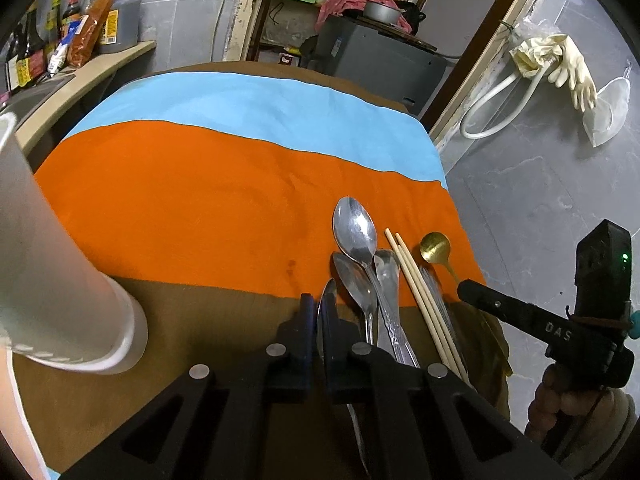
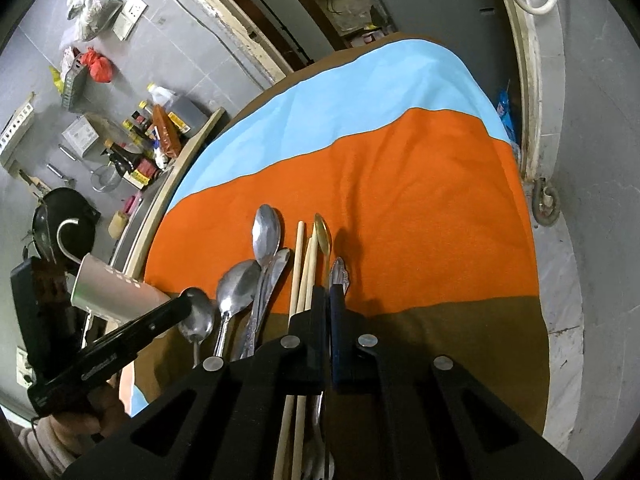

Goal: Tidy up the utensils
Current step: 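Grasp the gold spoon handle with the right gripper and lift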

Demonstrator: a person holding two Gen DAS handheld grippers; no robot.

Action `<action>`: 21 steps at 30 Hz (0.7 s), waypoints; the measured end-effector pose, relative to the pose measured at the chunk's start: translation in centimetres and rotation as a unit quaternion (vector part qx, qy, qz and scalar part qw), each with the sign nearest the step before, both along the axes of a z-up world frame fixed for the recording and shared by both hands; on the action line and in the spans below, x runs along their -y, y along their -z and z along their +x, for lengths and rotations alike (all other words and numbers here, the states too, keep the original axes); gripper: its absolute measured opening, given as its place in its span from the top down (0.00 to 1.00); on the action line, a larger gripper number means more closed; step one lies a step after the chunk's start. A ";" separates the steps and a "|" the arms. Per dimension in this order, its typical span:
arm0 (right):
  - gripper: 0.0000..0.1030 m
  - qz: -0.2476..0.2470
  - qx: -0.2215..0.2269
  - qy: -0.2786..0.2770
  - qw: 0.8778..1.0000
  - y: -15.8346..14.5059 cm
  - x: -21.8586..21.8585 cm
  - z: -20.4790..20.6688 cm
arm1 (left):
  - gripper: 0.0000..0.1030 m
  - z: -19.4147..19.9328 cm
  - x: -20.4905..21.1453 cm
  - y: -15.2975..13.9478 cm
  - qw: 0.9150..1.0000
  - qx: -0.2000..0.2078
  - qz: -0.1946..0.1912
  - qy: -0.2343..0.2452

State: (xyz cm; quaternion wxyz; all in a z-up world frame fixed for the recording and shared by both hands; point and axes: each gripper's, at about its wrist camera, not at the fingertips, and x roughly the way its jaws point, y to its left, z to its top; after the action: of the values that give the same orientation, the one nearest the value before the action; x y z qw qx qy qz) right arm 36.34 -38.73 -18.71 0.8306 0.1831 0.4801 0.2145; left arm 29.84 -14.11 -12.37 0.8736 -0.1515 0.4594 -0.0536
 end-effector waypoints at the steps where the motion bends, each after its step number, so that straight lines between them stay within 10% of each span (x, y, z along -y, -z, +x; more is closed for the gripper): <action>1: 0.98 -0.004 0.001 0.000 1.000 0.0 -0.1 0.0 | 0.96 -0.2 0.0 0.0 1.000 0.000 0.001 -0.001; 7: 0.98 -0.031 0.017 0.004 0.999 -1.1 -0.2 -0.9 | 0.97 -0.8 -0.3 -0.5 1.000 0.007 0.000 -0.003; 21: 0.98 0.092 0.149 0.065 0.982 -7.2 0.1 -5.6 | 0.98 -4.0 -1.3 -6.5 0.991 0.133 0.024 0.005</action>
State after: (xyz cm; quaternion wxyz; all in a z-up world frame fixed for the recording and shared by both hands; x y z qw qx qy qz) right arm 30.79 -38.82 -11.46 0.8845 0.2556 0.3164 0.2283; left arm 25.86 -12.77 -5.89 0.9301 -0.1198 0.3409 -0.0666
